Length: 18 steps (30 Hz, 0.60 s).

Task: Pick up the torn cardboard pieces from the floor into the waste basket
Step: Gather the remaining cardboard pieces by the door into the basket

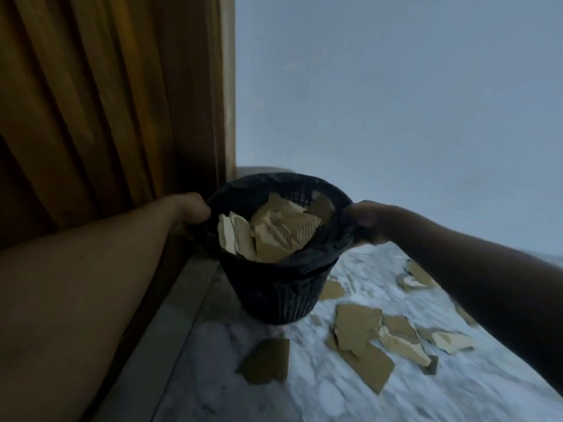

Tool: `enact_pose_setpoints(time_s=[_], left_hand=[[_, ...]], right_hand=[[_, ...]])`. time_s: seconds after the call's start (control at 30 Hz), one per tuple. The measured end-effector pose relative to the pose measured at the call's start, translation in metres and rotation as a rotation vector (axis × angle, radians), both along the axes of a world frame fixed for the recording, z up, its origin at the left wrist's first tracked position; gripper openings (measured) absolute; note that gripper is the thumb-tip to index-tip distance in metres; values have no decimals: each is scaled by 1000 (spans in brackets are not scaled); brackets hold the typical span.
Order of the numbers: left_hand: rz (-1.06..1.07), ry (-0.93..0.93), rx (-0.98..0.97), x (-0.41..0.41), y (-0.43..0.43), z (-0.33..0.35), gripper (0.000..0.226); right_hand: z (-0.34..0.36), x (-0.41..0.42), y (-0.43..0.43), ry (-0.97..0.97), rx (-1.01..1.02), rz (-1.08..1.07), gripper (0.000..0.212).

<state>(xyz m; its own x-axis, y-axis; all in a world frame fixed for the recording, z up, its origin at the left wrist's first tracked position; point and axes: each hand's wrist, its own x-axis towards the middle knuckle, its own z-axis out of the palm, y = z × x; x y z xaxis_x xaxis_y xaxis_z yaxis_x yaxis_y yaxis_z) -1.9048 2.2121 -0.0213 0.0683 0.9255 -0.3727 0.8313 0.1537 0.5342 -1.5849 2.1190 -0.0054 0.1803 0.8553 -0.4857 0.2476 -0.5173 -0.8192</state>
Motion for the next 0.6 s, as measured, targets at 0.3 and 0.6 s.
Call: enact_pose_setpoints(time_s=[0.3,0.6], left_hand=[[-244,-376,-18,243,-49,0,17],[-318,-665,-287,509,-159,-20,20]], right_hand=[[37,189,-122,-159,72,-458,14],[-1,368,-252,-67,278,-1028,30]])
